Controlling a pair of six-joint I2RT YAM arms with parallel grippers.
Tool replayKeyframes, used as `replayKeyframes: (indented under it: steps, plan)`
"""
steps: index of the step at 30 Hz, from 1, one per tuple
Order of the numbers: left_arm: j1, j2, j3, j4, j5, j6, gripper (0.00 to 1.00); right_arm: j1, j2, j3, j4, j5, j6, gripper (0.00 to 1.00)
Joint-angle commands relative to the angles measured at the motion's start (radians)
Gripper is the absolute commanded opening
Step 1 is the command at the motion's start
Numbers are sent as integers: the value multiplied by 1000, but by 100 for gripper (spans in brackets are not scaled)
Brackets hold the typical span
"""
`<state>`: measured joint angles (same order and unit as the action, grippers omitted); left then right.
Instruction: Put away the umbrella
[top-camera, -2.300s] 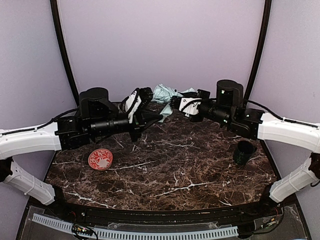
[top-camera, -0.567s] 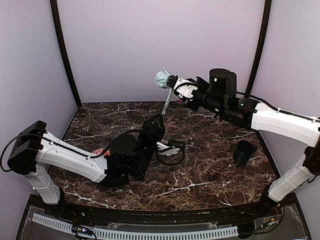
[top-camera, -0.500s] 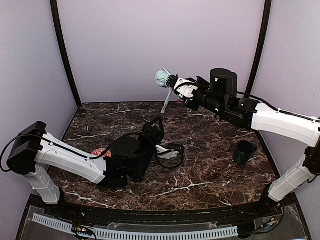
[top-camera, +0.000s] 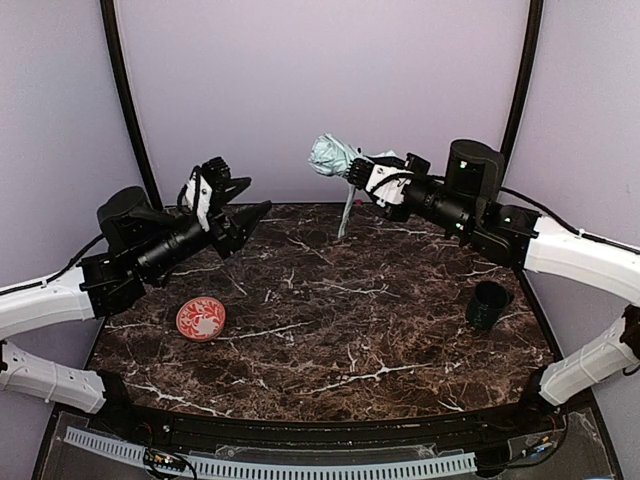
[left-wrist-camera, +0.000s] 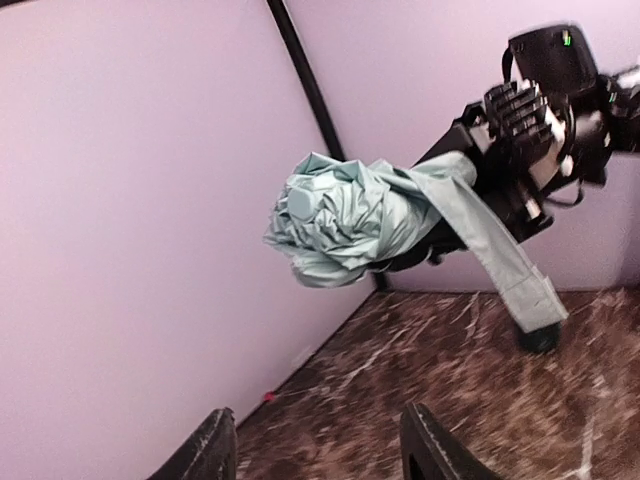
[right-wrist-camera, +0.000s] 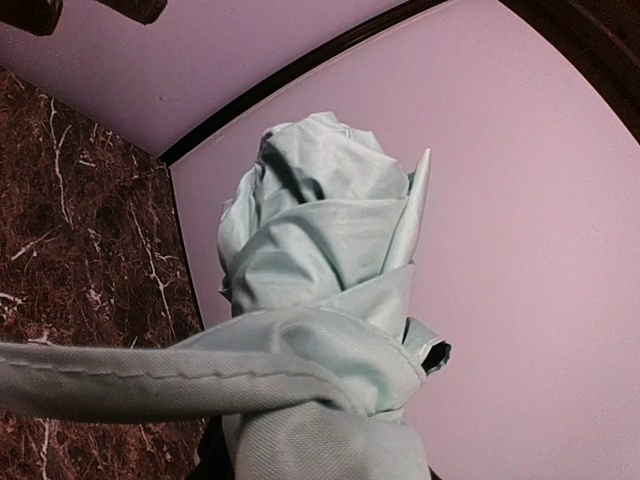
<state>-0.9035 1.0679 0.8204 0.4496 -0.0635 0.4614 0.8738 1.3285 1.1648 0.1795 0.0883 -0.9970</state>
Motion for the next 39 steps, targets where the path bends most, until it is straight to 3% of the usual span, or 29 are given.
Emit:
replayKeyframes:
  steps: [1,5,12,26,28,32,35,39]
  plan:
    - [62,72,29,19,497,-554,62,21,-67,-5,178,-125,-42,0]
    - [96,127,70,142,657,-769,71,52,-70,7,202,-172,-93,0]
    - [96,255,108,501,892,-1055,78,87,-43,78,193,-225,-146,0]
    - [18,432,191,719,960,-1165,79,137,12,159,178,-222,-189,0]
    - [16,451,198,783,979,-1200,70,139,11,159,178,-217,-191,0]
    - [12,446,196,778,990,-1183,24,140,5,152,176,-205,-192,0]
    - [12,424,183,730,991,-1144,1,140,-4,141,178,-193,-192,0]
    - [12,384,137,690,966,-1102,0,140,-12,146,174,-170,-166,0]
